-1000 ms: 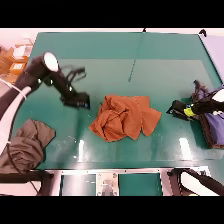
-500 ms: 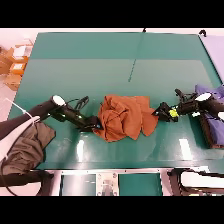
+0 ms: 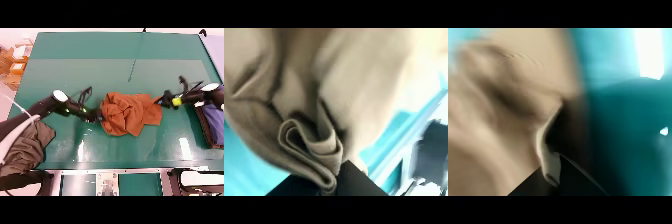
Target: Fold the shirts.
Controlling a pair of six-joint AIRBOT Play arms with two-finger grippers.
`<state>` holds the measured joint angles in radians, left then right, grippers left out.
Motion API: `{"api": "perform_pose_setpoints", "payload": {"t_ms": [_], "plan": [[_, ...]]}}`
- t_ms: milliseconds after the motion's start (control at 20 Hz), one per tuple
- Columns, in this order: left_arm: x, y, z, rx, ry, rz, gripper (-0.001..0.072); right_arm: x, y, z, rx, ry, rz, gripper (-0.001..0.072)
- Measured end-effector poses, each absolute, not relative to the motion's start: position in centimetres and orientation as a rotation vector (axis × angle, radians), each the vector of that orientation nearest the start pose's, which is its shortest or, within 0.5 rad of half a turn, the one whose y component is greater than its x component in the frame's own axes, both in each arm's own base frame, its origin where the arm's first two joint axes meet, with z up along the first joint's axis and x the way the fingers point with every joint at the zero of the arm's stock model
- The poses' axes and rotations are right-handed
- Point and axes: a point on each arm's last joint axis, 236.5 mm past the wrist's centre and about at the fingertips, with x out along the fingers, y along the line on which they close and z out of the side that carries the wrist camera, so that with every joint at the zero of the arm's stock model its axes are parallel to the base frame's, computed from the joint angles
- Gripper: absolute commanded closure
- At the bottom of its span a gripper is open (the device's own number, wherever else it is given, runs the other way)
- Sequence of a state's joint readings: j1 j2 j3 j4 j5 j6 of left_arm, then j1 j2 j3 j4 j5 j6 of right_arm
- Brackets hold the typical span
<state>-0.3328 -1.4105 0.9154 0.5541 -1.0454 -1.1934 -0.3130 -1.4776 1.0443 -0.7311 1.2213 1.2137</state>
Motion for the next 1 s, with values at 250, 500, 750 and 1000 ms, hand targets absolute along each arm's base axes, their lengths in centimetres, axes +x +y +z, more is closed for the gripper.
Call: {"api": "perform_pose_setpoints", "payload": {"t_ms": [250, 500, 750, 1000], "plan": [[36.5, -25.7, 15.6, -0.528, 0.983, -0.857, 0.0679, 43.3, 2.7, 16.7, 0.668, 0.869, 0.460, 0.0697], [35.5, -22.8, 36.1, -0.380, 0.531, -0.903, 0.0679, 38.0, 2.5, 39.9, 0.412, 0.350, 0.458, 0.0697], [30.6, -20.1, 46.8, -0.270, 0.283, -0.845, 0.0678, 28.1, 5.1, 53.6, 0.205, -0.045, 0.384, 0.0697], [29.5, -18.4, 46.0, -0.245, 0.336, -0.756, 0.0679, 24.3, 5.7, 57.0, 0.143, -0.183, 0.319, 0.0697]]}}
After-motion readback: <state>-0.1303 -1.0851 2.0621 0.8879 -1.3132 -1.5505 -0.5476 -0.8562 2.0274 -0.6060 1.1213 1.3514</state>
